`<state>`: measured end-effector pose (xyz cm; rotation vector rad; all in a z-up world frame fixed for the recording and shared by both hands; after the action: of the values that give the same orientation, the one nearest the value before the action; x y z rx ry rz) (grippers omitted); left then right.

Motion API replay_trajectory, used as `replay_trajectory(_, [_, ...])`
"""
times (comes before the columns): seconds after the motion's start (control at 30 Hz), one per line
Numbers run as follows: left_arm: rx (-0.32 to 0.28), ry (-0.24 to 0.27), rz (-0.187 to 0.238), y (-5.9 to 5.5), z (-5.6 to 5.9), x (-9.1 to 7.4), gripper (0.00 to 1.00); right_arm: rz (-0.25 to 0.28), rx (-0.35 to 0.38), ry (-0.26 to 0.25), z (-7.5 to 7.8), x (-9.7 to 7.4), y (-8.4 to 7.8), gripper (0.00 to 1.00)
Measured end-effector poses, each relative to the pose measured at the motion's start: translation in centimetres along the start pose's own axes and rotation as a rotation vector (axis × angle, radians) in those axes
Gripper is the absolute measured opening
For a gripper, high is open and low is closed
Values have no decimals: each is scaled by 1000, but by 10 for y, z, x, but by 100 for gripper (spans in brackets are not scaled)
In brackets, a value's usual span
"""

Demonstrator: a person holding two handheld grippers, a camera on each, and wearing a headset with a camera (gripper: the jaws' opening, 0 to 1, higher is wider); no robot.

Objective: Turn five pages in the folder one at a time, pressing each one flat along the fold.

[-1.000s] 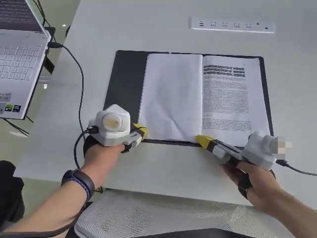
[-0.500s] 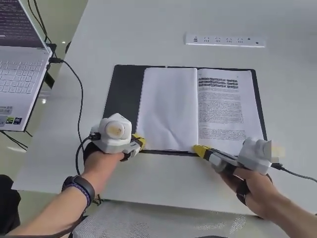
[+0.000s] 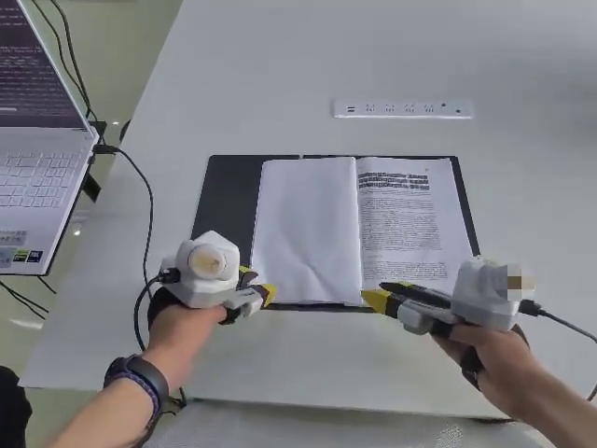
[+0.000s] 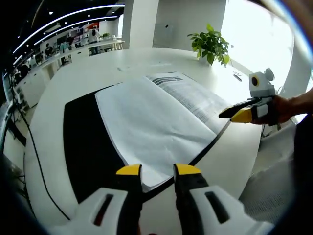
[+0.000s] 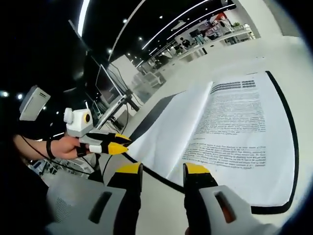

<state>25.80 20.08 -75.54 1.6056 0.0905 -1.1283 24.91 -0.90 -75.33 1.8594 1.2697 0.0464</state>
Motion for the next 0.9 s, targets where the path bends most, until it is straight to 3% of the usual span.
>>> replay_trajectory(0.23, [-22,17,49,6,2,-22,30,53,-45,-109,22,-47,17,43])
replay_trajectory(0.57, [-36,31,112,13,4,-58,45,126,-102,-222,29,-115,37,54])
replay_trajectory(0.67, [-62,37,121,14,1,-67,52,142,-120,-254,32,-127,40,60])
replay_trajectory(0.9, [-71,78,155,18,-1,-97,62,162,-127,-284,21,-149,41,69])
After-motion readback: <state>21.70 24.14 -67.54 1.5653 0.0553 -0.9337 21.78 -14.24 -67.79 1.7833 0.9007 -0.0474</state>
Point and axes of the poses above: the centre of the closed fingertips' face, and the gripper's own axes: x roughly forward along the fingers, z roughly to its right, y roughly out of its top, the point moved 3 cm from there along -x, roughly backward along the fingers, and after that the axes turned 6 degrees about x, right-handed, at the moved point
